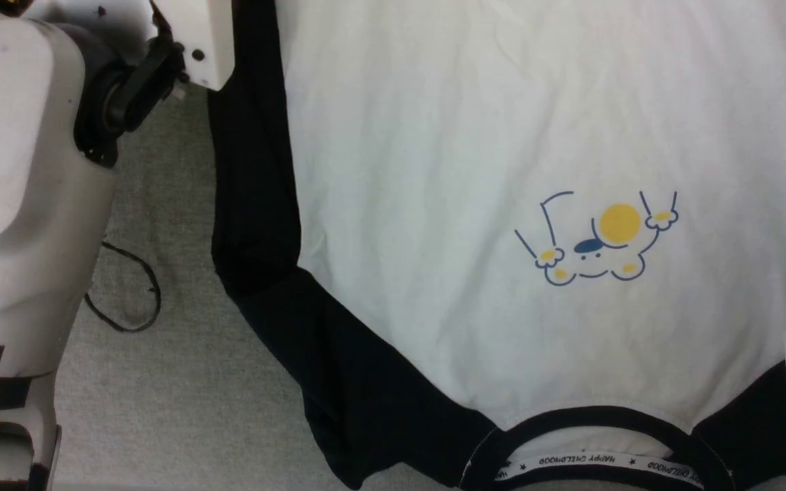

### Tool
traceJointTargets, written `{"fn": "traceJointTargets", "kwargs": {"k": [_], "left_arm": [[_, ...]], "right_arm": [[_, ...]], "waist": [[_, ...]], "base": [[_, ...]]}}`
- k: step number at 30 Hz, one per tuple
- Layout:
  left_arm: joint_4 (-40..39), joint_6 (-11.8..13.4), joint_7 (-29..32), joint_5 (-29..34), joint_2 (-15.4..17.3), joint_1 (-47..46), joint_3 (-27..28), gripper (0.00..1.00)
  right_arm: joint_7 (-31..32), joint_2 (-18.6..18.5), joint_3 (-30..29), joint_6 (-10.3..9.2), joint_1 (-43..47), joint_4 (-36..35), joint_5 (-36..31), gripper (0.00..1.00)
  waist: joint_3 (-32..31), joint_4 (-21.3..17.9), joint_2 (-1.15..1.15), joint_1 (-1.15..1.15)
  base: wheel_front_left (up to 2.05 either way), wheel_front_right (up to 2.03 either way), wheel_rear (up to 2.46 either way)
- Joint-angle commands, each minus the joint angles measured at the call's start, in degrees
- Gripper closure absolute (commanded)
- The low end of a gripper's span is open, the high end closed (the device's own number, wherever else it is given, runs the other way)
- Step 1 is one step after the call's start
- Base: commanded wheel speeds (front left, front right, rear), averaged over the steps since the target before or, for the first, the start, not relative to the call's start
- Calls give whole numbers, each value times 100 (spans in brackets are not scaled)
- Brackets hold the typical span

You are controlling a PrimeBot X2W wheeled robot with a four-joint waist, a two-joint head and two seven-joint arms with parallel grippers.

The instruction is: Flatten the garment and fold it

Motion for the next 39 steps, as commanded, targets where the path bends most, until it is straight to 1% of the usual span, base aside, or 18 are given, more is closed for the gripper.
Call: {"fn": "traceJointTargets", "kwargs": {"k": [1, 2, 4, 7, 13, 19, 25, 28, 31, 35, 39], "left_arm": [[58, -77, 113, -22, -20, 26, -103, 28], [60, -133, 146, -24, -3, 35, -147, 100], [84, -251, 263, -58, 44, 74, -244, 100], [79, -278, 225, -97, 77, 90, -228, 100], [121, -165, -265, -37, 90, 95, -70, 100], [70, -80, -817, -227, 80, 328, 236, 100], [-369, 23, -1324, -516, 217, 1002, 635, 100], [-725, 131, -1463, -667, 369, 1484, 871, 100], [-1132, 300, -1533, -798, 579, 2062, 1143, 100], [-1662, 594, -1652, -989, 784, 2862, 1582, 100], [-2076, 830, -1816, -1130, 896, 3630, 1981, 100]], "right_arm": [[5, -2, 2, -5, -87, -23, 30, 0], [11, -3, 4, -5, -97, -25, 29, 0], [18, 0, -6, -5, -108, -28, 28, 0], [23, 7, -37, -5, -110, -30, 25, 0], [5, 41, -49, -5, -89, 41, -3, 0], [-44, 98, -4, -5, -3, 172, -31, 0], [-71, 180, 4, -5, 229, 333, -23, 0], [-75, 215, -23, -5, 392, 387, -7, 0], [-82, 235, -56, -5, 552, 437, 36, 0], [-94, 242, -118, -5, 726, 518, 176, 0], [-120, 244, -194, -5, 874, 593, 305, 0]], "waist": [[3, -6, 0, 0], [5, -13, 0, 0], [3, -26, 0, 0], [0, -43, 0, 0], [-207, -35, 0, 0], [-748, -3, 0, 0], [-1476, 26, 0, 0], [-1847, 38, 0, 0], [-2164, 42, 0, 0], [-2496, 82, 0, 0], [-2747, 165, 0, 0]], "base": [[0, 0, 0], [0, 0, 0], [0, 0, 0], [0, 0, 0], [0, 0, 0], [0, 0, 0], [0, 0, 0], [0, 0, 0], [0, 0, 0], [0, 0, 0], [0, 0, 0]]}}
